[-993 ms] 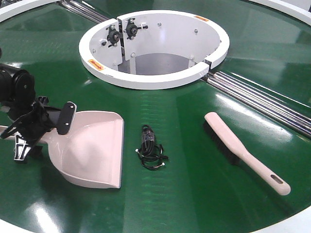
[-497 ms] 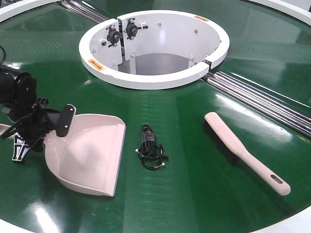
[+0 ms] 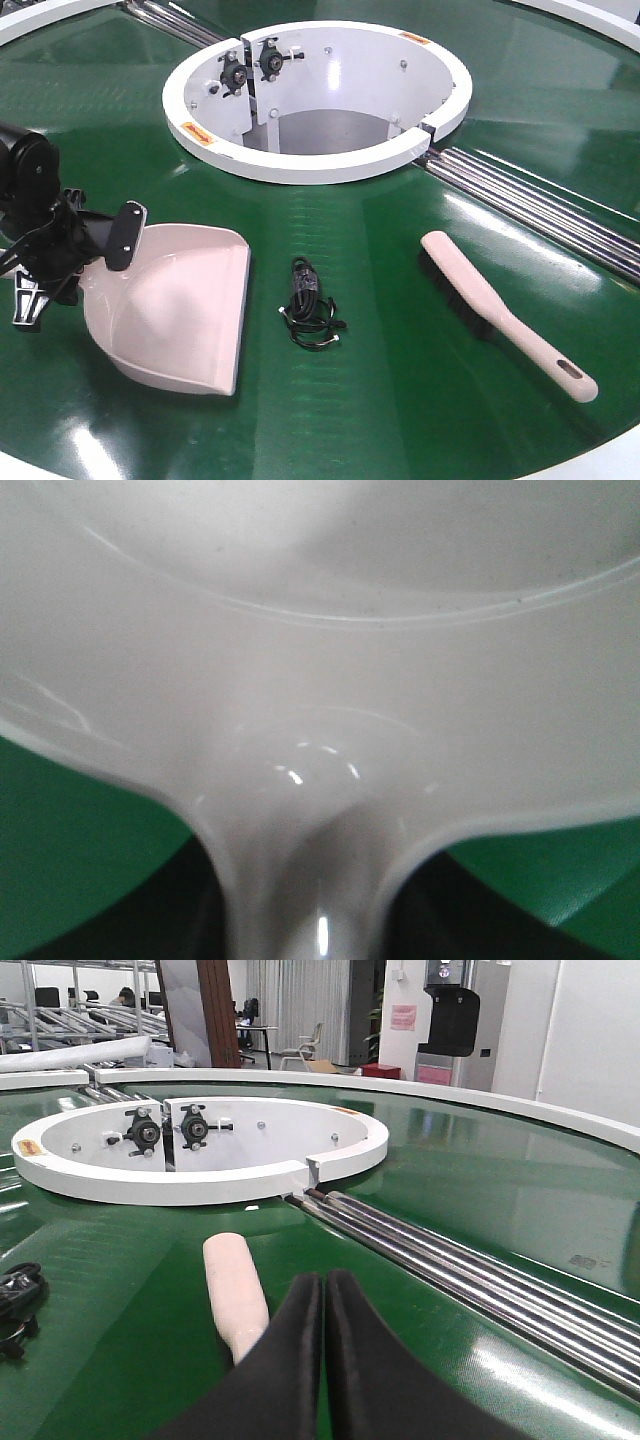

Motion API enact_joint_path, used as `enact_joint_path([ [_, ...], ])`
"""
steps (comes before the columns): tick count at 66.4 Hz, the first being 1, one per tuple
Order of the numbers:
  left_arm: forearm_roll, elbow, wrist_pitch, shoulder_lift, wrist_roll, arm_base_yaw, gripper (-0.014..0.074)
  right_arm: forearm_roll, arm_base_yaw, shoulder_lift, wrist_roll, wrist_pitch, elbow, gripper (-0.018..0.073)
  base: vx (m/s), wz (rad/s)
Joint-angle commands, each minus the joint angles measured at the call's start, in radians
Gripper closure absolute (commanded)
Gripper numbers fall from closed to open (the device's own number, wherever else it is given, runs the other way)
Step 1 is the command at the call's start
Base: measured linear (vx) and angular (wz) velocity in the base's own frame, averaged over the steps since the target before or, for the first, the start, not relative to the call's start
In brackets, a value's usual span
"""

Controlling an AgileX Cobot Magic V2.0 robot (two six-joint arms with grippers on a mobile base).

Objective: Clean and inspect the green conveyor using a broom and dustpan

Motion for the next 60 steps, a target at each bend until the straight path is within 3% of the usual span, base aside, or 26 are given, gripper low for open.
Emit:
enact_joint_path([
  [1, -0.018, -0.028, -0.015, -0.051, -0.052, -0.006, 0.0603, 0.0, -0.006, -0.01, -0.001, -0.071, 0.003, 0.0568, 0.0, 0.0],
  [18, 0.01, -0.028, -0.013, -0.039, -0.053, -0.043, 0.0603, 0.0, -0.006, -0.01, -0.001, -0.071, 0.003, 0.0568, 0.0, 0.0],
  [31, 0.06, -0.028, -0.004, -0.021, -0.135, -0.082, 0.0603, 0.0, -0.006, -0.01, -0.001, -0.071, 0.003, 0.0568, 0.0, 0.0],
  [60, 0.06, -0.028, 0.011, -0.008, -0.151, -0.083, 0.0603, 0.0, -0.006, -0.011, -0.001, -0.071, 0.003, 0.0568, 0.0, 0.0],
])
